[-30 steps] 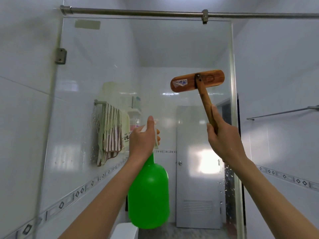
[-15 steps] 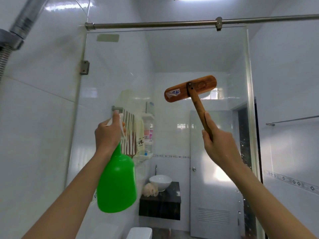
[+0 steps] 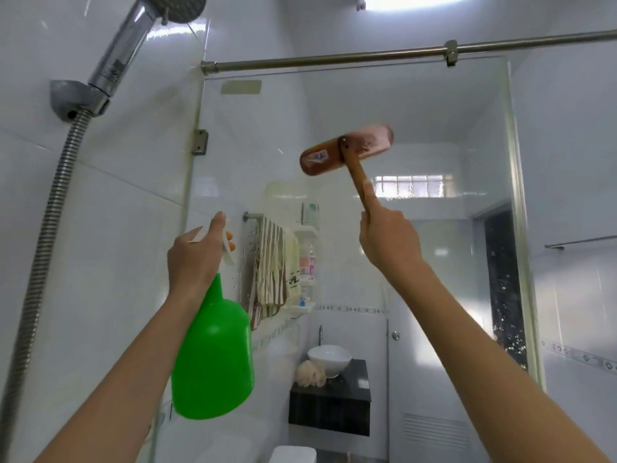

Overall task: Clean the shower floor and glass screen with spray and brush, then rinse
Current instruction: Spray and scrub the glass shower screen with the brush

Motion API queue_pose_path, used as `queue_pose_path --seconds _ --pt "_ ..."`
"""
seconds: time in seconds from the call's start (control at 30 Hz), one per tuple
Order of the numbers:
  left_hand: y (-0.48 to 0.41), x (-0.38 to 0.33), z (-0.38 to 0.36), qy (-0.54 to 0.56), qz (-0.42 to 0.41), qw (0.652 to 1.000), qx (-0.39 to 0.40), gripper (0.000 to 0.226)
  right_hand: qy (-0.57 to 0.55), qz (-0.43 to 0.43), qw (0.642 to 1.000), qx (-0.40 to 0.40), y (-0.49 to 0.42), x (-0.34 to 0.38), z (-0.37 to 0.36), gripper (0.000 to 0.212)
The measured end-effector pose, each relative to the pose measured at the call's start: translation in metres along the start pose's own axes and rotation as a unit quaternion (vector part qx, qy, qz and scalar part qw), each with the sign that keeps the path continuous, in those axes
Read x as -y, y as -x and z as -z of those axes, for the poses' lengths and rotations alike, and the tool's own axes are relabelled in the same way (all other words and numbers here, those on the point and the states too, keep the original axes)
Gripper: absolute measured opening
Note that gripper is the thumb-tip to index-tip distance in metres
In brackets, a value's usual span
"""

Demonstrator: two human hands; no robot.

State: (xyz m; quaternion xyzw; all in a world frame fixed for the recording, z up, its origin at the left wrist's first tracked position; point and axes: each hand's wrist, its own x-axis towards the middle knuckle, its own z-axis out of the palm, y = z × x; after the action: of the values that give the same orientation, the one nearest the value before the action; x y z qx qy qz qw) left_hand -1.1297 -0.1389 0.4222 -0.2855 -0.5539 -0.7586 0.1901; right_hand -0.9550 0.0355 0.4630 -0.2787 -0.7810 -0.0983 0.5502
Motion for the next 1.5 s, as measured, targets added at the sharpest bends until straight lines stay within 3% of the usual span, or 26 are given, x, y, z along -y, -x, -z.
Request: queue_pose_path --seconds 0.13,0.37,0.53,0.63,0.77,0.93,1.13,1.33,1.43,1.5 --pt "-0.004 0.001 0.012 0.037 -0.003 0.999 -0.004 0.03 -0.006 -0.016 0.999 0.037 0.077 -0.002 -0.011 0.065" --pt "-0.007 -0.001 0.015 0.056 0.0 0.998 0.001 0.033 -0.022 0.023 0.999 -0.017 -0.033 0.024 -0.013 0.062" --pt "-0.009 -0.004 0.021 0.082 -0.019 0.996 -0.006 0.032 -0.045 0.036 0.997 0.046 0.087 0.011 -0.051 0.072" --pt "-0.008 -0.006 0.022 0.078 -0.028 0.997 -0.005 0.033 -0.027 0.084 0.996 -0.001 0.027 0.037 -0.061 0.067" --pt "-0.011 -0.004 0.031 0.086 -0.021 0.996 -0.011 0.033 -0.021 0.097 0.995 0.011 -0.031 0.061 -0.051 0.062" --pt "-0.012 -0.002 0.058 0.11 -0.022 0.994 -0.009 0.031 0.007 0.081 0.994 0.068 0.084 0.044 -0.07 0.083" --pt "-0.014 0.0 0.067 0.092 -0.007 0.996 -0.01 0.029 -0.025 0.093 0.995 -0.005 -0.016 0.094 -0.086 0.074" --pt "-0.019 -0.004 0.08 0.141 0.0 0.99 0.009 0.027 -0.074 0.08 0.992 0.06 0.093 0.072 -0.104 0.085" --pt "-0.02 -0.006 0.077 0.132 0.005 0.991 0.026 0.027 -0.066 0.102 0.992 -0.016 0.021 0.1 -0.101 0.081" --pt "-0.021 -0.007 0.072 0.138 0.008 0.99 0.027 0.028 -0.062 0.093 0.994 -0.013 -0.036 0.114 -0.091 0.077"
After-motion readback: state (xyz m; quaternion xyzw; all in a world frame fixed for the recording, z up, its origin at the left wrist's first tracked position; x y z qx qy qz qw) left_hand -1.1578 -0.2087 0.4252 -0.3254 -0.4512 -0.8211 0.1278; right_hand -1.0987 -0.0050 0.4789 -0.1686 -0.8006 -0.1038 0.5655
